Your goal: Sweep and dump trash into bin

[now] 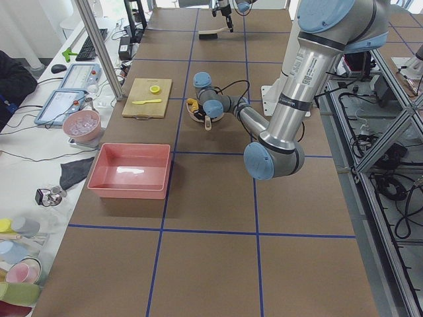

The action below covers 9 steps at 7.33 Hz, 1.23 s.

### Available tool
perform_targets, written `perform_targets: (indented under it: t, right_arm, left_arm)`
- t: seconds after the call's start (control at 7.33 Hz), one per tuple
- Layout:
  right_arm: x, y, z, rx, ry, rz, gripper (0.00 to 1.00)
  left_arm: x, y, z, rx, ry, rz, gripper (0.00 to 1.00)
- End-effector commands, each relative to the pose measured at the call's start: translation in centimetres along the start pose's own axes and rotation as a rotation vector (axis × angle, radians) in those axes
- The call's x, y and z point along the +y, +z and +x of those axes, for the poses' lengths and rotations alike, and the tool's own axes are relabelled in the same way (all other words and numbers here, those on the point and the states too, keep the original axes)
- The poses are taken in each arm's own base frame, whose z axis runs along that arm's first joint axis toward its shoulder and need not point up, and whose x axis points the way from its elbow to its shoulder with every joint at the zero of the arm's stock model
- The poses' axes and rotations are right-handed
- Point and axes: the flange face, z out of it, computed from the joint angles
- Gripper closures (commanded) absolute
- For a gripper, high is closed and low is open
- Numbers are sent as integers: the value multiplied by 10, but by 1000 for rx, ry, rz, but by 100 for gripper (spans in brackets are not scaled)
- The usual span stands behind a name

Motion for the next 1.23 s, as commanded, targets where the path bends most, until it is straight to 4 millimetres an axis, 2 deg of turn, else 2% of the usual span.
perform_targets:
  t: [0.0,0.14,0.41,0.55,0.68,0.82,1.09]
  right_arm:
    - [0,2,-2,1,8,-5,31]
    - [-1,1,-4,-1,7,-4,25]
    - [0,-2,-7,1,-1,4,20]
    - [0,-6,-10,-2,-6,12,8]
    - [-1,-10,-10,-5,-5,21,6]
    - [0,-19,-1,-11,8,43,2]
    - [2,-40,17,-34,51,90,0]
  left_arm:
    - [-1,-1,0,-1,6,5,100]
    - [-1,-1,0,-4,9,9,100]
    - [-2,-1,0,-8,17,21,100]
    - [-3,-2,1,-9,17,23,100]
    - [-4,-4,1,-12,24,35,100]
    - [-5,-6,2,-15,29,45,100]
    - [-8,-12,4,-20,35,56,100]
